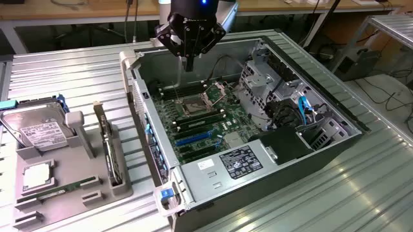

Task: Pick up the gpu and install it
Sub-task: 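Reach for the gpu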

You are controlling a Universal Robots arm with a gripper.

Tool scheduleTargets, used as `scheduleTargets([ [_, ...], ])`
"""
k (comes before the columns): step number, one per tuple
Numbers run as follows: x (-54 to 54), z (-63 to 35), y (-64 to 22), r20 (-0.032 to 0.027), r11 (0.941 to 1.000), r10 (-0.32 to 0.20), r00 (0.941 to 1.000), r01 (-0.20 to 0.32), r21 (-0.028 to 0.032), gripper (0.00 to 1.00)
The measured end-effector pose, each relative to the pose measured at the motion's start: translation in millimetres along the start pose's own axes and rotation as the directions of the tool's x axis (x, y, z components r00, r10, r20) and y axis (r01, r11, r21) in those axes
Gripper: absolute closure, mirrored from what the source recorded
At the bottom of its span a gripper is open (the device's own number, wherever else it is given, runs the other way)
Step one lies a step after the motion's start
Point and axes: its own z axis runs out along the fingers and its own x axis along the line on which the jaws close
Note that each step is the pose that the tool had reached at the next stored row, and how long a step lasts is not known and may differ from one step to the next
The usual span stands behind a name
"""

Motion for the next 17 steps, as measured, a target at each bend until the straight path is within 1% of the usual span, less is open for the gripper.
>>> scheduleTargets([
  [12, 1.2, -0.1, -0.3, 0.0, 1.0, 0.0, 1.0, 0.0, 0.0007, 0.89],
  [17, 23.1, -0.8, -4.8, 0.0001, 1.0, 0.0, 1.0, 0.0, 0.0005, 0.89],
])
